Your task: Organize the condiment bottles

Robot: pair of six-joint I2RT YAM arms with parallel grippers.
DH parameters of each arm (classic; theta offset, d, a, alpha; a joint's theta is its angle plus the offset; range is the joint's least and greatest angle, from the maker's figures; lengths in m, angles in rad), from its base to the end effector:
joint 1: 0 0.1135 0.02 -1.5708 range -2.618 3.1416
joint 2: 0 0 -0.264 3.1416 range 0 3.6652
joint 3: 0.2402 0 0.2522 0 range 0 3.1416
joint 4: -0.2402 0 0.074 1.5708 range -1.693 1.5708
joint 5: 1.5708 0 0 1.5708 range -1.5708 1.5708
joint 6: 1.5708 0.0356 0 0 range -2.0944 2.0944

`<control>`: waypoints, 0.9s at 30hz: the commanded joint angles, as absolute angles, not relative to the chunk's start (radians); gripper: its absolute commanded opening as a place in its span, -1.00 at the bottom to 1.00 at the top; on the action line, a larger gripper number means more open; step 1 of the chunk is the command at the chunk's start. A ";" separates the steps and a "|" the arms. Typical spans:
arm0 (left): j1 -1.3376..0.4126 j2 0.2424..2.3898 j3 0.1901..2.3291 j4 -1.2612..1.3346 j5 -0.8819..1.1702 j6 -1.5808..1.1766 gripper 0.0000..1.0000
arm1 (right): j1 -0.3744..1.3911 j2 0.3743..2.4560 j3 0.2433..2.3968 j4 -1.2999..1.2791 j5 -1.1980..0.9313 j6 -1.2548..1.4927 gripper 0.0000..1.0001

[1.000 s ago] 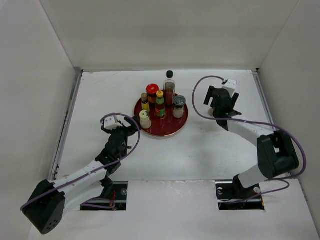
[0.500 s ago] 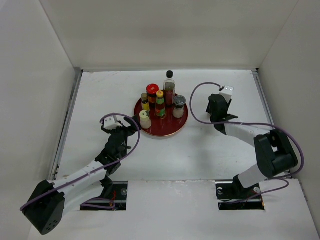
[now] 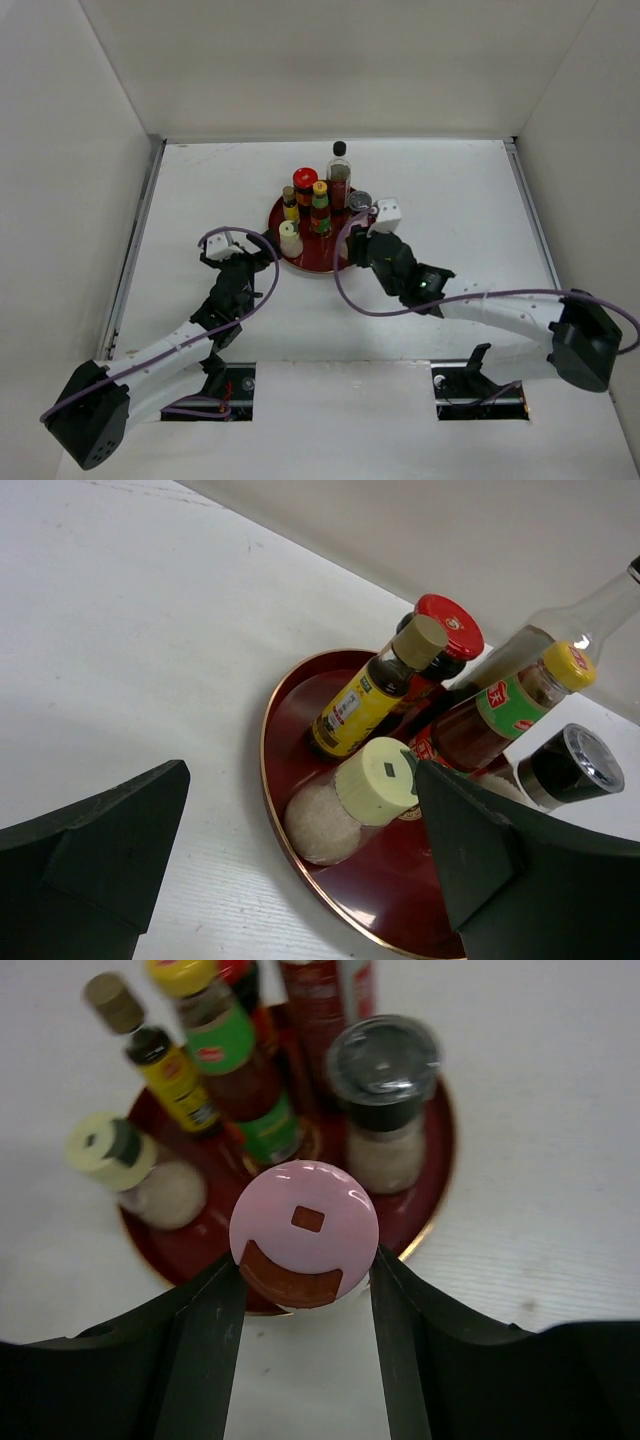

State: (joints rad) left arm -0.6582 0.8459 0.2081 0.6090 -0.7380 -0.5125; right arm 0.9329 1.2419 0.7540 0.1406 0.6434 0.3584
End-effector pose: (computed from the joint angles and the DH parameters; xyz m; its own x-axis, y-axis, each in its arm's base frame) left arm 0.1553 -0.0898 0.2106 0.0191 -0.4734 -0.8807 -0.0804 0.8772 -0.4733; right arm 0.1813 0.2087 0.2666 -0.2974 0.0700 -0.9522 -0.2162 0.9665 0.1386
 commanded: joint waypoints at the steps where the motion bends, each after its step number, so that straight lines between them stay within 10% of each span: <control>1: -0.648 0.836 0.193 0.644 -0.794 -0.518 1.00 | 0.990 1.345 0.840 0.267 0.615 0.339 0.09; 15: -0.642 0.816 0.195 0.626 -0.787 -0.522 1.00 | 0.975 1.727 0.997 0.379 0.589 0.273 0.47; 18: -0.647 0.810 0.202 0.618 -0.787 -0.525 1.00 | 0.976 1.675 0.982 0.370 0.617 0.273 1.00; 27: -0.662 0.808 0.307 0.379 -0.845 -0.617 1.00 | 0.979 1.290 0.812 0.269 0.742 0.275 1.00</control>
